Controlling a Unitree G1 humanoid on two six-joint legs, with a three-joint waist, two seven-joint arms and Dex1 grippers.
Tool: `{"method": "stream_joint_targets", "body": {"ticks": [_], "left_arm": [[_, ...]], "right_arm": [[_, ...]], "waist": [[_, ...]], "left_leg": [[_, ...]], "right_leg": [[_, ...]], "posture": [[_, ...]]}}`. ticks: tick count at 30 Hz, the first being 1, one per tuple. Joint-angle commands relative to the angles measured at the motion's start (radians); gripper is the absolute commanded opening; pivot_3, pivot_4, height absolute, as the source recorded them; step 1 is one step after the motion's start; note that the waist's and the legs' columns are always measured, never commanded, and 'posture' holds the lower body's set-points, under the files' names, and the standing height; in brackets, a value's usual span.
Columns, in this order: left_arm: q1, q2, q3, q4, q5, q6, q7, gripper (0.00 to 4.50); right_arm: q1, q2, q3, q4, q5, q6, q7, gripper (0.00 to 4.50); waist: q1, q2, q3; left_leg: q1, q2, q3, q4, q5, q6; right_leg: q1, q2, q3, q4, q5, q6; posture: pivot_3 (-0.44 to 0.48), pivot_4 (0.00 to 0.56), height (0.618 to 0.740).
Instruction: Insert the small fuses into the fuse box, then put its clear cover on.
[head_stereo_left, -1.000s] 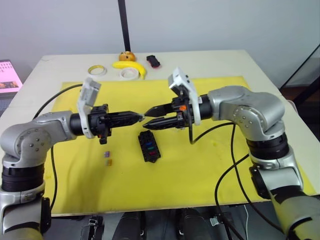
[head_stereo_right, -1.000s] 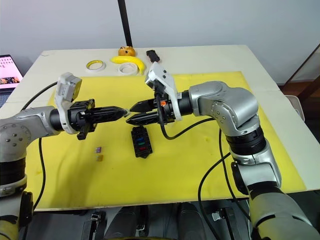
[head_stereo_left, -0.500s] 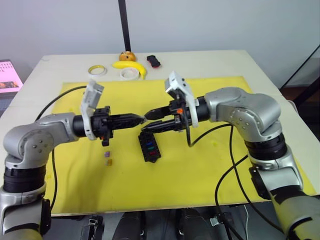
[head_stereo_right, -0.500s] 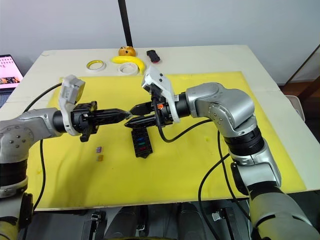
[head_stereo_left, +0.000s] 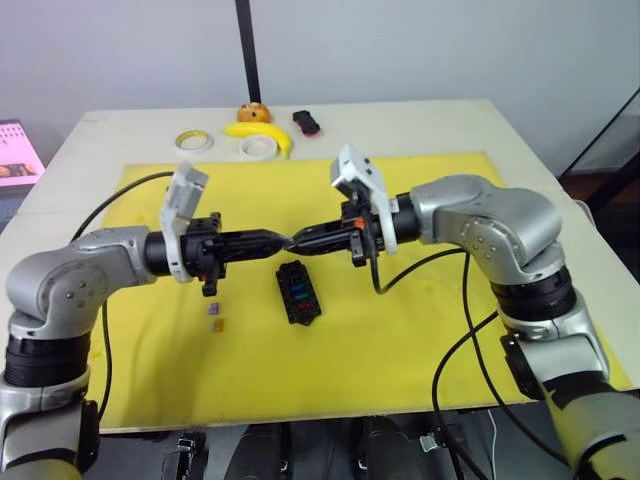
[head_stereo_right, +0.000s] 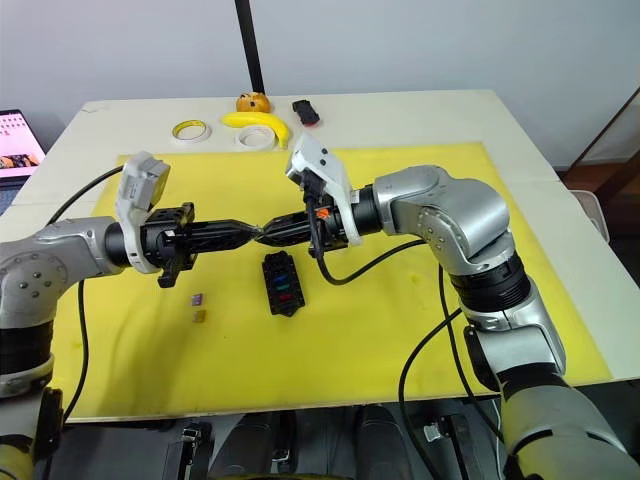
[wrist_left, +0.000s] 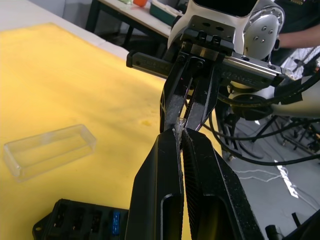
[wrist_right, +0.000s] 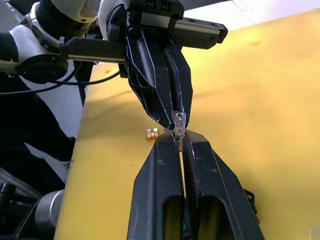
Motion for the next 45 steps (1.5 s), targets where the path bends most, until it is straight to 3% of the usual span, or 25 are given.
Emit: {"method": "stream_joint_targets", "body": {"ticks": [1,4,5,7,11,20,45], "left_arm": [[0.024,0.058,-0.015,-0.035,0.079,-0.066,-0.029,1.59],[0.085,0.149,-0.029,-0.053,0.2,-0.176,-0.073,2.99],[0.099,0.169,-0.035,-0.055,0.233,-0.208,-0.083,3.69],[0.12,0.19,-0.047,-0.05,0.306,-0.287,-0.079,4.47],[0.178,0.203,-0.116,-0.08,0.433,-0.409,-0.077,4.47],[0.235,0.144,-0.193,-0.14,0.516,-0.434,-0.016,4.47],[0.232,0.114,-0.25,-0.133,0.62,-0.451,-0.01,4.47]], "right_arm": [[-0.034,-0.017,0.009,-0.034,-0.013,-0.041,0.029,0.0],[-0.046,-0.067,0.117,-0.013,-0.127,-0.13,0.065,0.0],[-0.049,-0.081,0.15,-0.006,-0.165,-0.167,0.077,0.0],[-0.065,-0.092,0.206,0.027,-0.234,-0.227,0.093,0.0],[-0.109,-0.071,0.294,0.094,-0.355,-0.365,0.14,0.0],[-0.223,-0.036,0.431,0.209,-0.477,-0.351,0.309,0.0],[-0.249,0.064,0.44,0.334,-0.65,-0.424,0.357,0.0]], "waist": [[0.0,0.0,0.0],[-0.001,0.0,0.0],[-0.001,0.0,0.0],[0.0,0.0,0.0],[0.001,0.0,0.0],[0.001,0.0,0.0],[0.001,0.0,0.0]], "left_leg": [[0.0,0.0,0.0,0.0,0.0,0.0],[0.0,0.0,0.0,0.0,0.0,0.0],[0.0,0.0,0.0,0.0,0.0,0.0],[0.0,0.0,0.001,0.0,0.0,0.0],[0.0,0.0,0.002,0.0,0.0,0.0],[0.0,0.0,0.002,0.0,0.0,0.0],[0.0,0.001,0.002,0.001,0.0,0.0]], "right_leg": [[0.0,0.0,0.0,0.0,0.0,0.0],[0.0,0.0,0.0,0.0,0.0,0.0],[0.0,0.0,0.0,0.0,0.0,0.0],[0.0,0.0,0.0,-0.001,0.0,0.0],[0.0,0.0,0.0,-0.001,0.0,0.0],[-0.001,0.001,0.0,0.0,0.0,0.0],[-0.001,0.002,0.0,0.001,0.0,0.0]], "posture": [[0.0,0.15,0.74],[0.0,0.15,0.74],[0.0,0.15,0.74],[0.0,0.15,0.74],[0.0,0.15,0.74],[0.0,0.15,0.74],[0.0,0.15,0.74]]}}
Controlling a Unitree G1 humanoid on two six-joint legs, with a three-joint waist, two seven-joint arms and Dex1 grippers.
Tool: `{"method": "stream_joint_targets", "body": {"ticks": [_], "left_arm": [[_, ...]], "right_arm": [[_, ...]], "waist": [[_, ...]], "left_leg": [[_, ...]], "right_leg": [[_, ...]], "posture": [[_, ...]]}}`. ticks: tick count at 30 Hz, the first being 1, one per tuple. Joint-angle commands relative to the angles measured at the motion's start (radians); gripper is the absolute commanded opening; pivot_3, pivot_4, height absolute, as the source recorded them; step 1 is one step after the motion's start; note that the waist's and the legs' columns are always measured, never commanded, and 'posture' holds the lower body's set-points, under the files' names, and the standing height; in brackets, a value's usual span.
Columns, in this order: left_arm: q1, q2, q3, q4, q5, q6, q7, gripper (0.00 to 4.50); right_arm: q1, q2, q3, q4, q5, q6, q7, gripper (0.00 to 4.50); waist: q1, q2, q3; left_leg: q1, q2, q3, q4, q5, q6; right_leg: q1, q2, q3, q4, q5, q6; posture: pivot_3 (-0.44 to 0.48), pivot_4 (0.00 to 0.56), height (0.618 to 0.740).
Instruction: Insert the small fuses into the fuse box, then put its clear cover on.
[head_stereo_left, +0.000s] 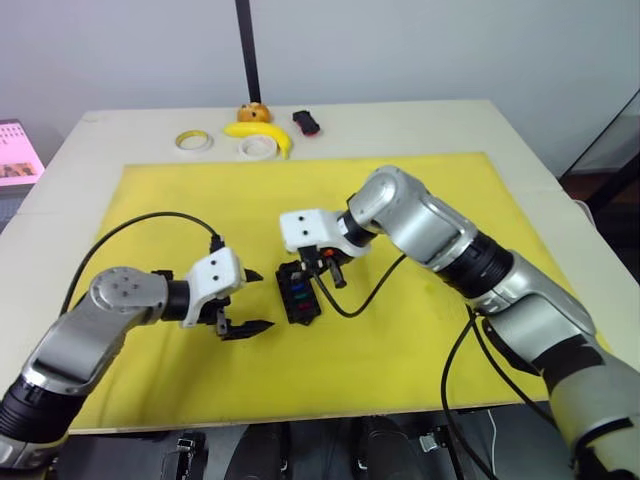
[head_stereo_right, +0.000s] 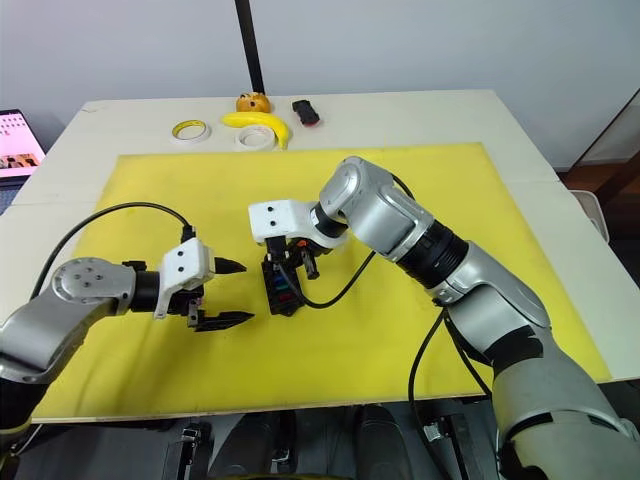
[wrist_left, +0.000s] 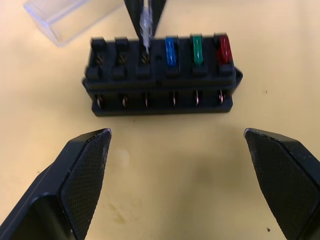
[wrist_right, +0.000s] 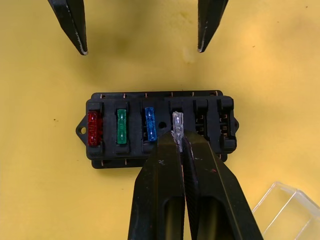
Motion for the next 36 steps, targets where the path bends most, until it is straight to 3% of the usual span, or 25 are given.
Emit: {"method": "stream_joint_targets", "body": {"ticks": [1,36], "left_arm": [[-0.01,0.001,0.011,-0.011,0.007,-0.018,-0.001,4.47],[-0.04,0.002,0.008,0.036,0.059,-0.055,-0.032,4.47]], "right_arm": [[-0.032,0.012,-0.028,-0.009,-0.016,-0.015,0.011,0.0],[-0.008,0.051,-0.011,0.05,-0.118,-0.122,0.052,0.0]], "waist": [[0.0,0.0,0.0],[0.0,0.0,0.0]], "left_leg": [[0.0,0.0,0.0,0.0,0.0,0.0],[0.0,0.0,0.0,0.0,0.0,0.0]], "right_leg": [[0.0,0.0,0.0,0.0,0.0,0.0],[0.0,0.001,0.0,0.0,0.0,0.0]], "posture": [[0.0,0.15,0.74],[0.0,0.15,0.74]]}}
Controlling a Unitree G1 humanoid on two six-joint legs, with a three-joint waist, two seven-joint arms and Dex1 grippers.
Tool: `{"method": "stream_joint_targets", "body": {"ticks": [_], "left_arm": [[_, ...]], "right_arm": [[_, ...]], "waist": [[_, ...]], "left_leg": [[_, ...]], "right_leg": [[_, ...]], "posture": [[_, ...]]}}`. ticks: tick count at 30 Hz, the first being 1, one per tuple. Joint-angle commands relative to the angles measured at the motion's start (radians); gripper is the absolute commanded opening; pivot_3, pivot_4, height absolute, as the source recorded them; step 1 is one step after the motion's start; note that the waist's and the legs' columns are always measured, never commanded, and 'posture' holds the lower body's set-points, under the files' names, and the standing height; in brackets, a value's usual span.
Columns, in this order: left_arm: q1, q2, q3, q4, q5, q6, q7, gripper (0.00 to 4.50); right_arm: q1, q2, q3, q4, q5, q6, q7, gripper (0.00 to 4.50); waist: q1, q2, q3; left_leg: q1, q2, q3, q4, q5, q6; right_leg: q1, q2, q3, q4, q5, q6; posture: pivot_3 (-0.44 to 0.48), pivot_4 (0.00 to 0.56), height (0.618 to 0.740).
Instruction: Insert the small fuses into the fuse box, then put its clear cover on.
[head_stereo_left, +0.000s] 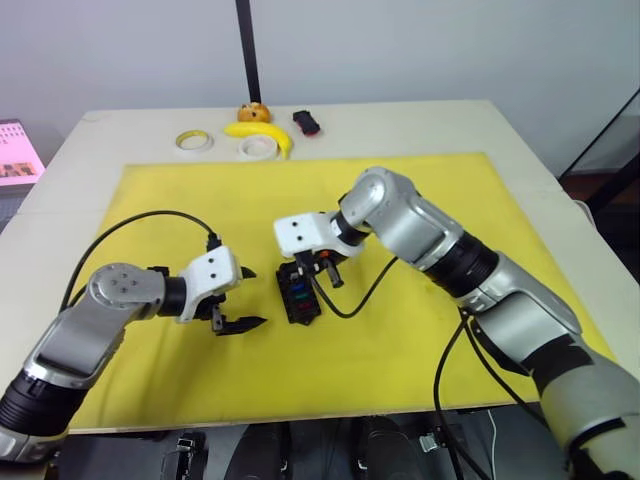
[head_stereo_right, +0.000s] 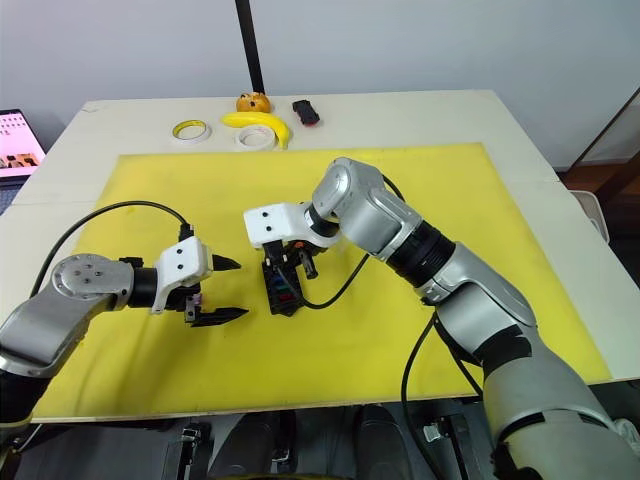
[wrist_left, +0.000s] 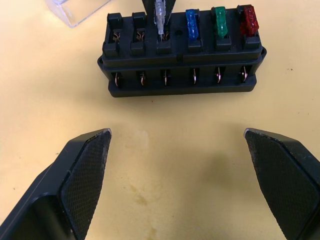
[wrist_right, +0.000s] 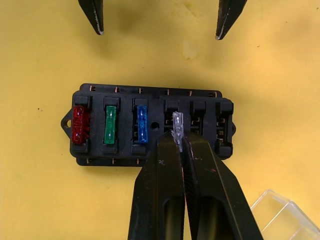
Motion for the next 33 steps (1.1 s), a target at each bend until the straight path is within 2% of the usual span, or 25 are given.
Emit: {"method": "stream_joint_targets", "body": {"ticks": [1,23,33], "left_arm": [[-0.012,0.005,0.005,-0.018,0.003,-0.019,-0.009,4.47],[-0.05,-0.015,-0.013,0.014,0.027,-0.035,-0.007,4.47],[-0.043,-0.025,-0.01,0.012,0.037,-0.037,-0.007,4.47]], "right_arm": [[-0.002,0.001,-0.006,-0.028,-0.02,-0.011,0.01,0.0],[0.009,0.002,-0.01,-0.088,-0.052,-0.048,0.045,0.0],[-0.001,0.009,-0.008,-0.084,-0.064,-0.007,0.062,0.0]], "waist": [[0.0,0.0,0.0],[-0.001,0.0,0.0],[0.0,0.0,0.0]], "left_leg": [[0.0,0.0,0.0,0.0,0.0,0.0],[0.0,0.0,0.0,0.0,0.0,0.0],[0.0,0.0,0.0,0.0,0.0,0.0]], "right_leg": [[0.0,0.0,0.0,0.0,0.0,0.0],[0.0,0.0,0.0,0.0,0.0,0.0],[0.0,0.001,0.0,0.001,0.0,0.0]], "posture": [[0.0,0.15,0.74],[0.0,0.15,0.74],[0.0,0.15,0.74]]}}
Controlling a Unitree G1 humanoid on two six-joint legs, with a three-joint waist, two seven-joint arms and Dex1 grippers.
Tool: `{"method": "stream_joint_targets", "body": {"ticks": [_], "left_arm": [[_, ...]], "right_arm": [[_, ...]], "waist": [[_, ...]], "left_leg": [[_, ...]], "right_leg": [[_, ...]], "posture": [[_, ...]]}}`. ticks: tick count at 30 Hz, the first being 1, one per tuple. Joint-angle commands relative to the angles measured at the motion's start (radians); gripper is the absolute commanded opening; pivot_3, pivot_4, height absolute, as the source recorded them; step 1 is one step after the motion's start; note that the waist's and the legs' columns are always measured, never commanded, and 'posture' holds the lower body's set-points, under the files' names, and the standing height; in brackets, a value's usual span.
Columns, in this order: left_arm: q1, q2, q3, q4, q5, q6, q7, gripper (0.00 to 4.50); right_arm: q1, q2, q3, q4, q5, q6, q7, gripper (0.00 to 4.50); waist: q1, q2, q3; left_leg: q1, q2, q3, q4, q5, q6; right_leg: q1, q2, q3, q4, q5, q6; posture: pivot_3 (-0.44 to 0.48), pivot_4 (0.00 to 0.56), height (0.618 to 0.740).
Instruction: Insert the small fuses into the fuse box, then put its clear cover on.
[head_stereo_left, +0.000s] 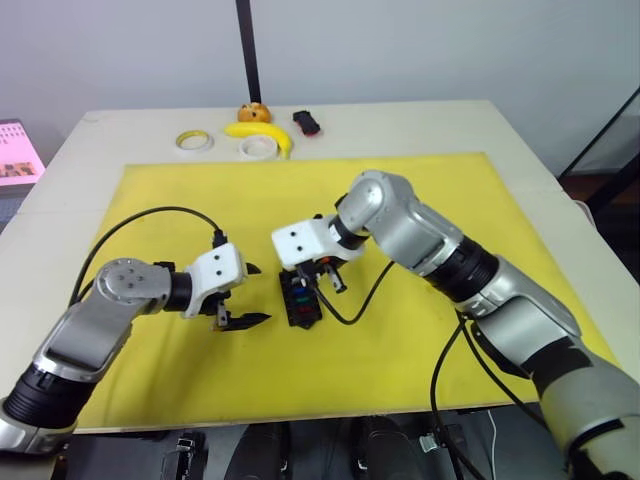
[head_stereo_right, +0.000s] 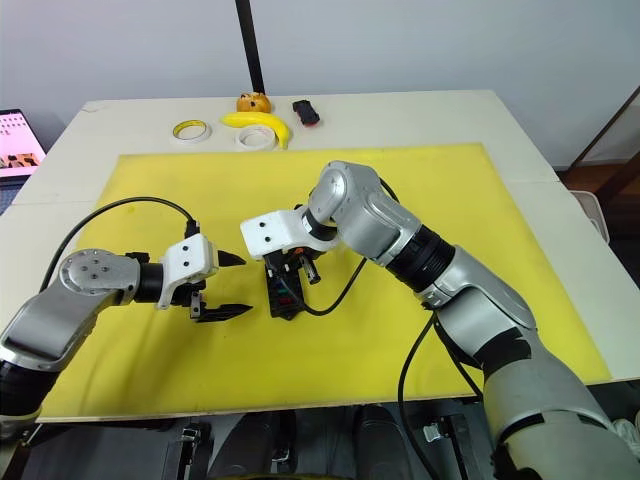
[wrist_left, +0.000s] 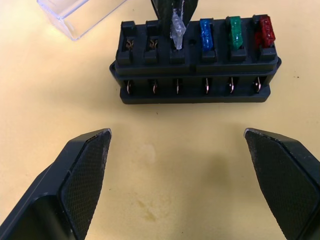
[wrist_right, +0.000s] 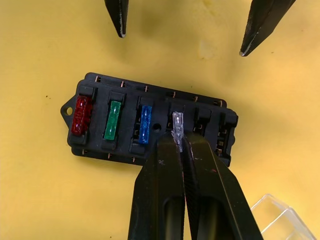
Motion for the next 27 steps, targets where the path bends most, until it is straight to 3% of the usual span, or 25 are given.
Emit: {"method": "stream_joint_targets", "body": {"ticks": [1,23,27], "left_arm": [[-0.012,-0.002,0.01,-0.011,0.003,-0.013,0.006,4.47],[-0.006,-0.012,0.008,-0.01,0.009,-0.014,0.024,4.47],[-0.007,-0.012,0.007,-0.007,0.011,-0.016,0.024,4.5]], "right_arm": [[-0.021,0.014,-0.008,-0.029,-0.005,0.03,0.017,0.0],[-0.004,0.024,0.009,-0.047,-0.065,0.024,0.009,0.0],[-0.004,0.025,0.003,-0.052,-0.064,0.028,0.01,1.49]], "waist": [[0.0,0.0,0.0],[0.0,0.0,0.0],[0.0,0.0,0.0]], "left_leg": [[0.0,0.0,0.0,0.0,0.0,0.0],[0.0,0.0,0.0,0.0,0.0,-0.001],[0.0,0.0,0.0,0.0,0.0,-0.001]], "right_leg": [[0.0,0.0,0.0,0.0,0.0,0.0],[0.0,0.001,0.0,0.001,0.0,0.0],[0.0,0.001,0.0,0.001,0.0,0.0]], "posture": [[0.0,0.15,0.74],[0.0,0.15,0.74],[0.0,0.15,0.74]]}}
